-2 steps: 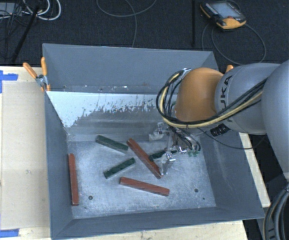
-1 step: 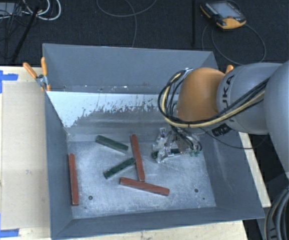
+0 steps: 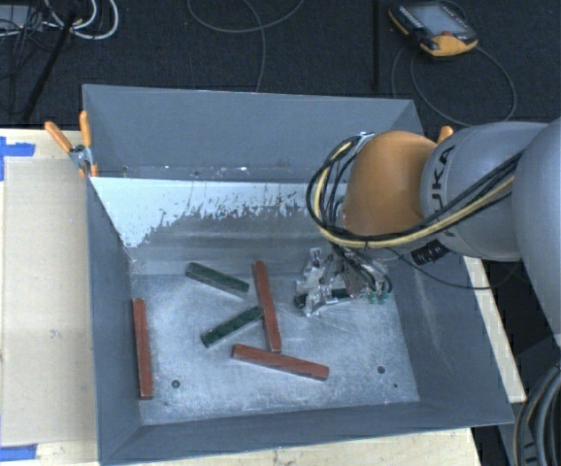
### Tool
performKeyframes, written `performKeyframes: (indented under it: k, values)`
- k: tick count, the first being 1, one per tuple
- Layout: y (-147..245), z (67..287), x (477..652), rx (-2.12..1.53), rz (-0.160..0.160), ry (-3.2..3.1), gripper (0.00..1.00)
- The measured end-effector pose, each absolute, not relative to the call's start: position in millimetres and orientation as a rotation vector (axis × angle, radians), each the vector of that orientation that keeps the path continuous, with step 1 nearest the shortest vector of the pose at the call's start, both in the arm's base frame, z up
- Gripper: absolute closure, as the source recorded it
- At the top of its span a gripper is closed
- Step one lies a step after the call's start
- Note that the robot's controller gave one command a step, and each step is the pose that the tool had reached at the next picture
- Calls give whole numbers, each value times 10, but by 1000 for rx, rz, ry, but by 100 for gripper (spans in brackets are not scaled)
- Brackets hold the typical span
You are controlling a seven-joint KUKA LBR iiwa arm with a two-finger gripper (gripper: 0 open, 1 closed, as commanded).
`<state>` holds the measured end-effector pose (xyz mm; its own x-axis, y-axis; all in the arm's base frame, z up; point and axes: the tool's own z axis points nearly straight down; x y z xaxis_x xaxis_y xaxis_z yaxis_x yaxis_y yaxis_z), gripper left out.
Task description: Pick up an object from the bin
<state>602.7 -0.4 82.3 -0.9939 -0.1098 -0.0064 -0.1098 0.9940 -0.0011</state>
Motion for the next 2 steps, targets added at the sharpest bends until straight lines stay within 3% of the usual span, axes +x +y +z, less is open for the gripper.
performKeyframes:
  k: [2]
  values:
    - [0, 944, 6002, -173, 0, 3140, 100]
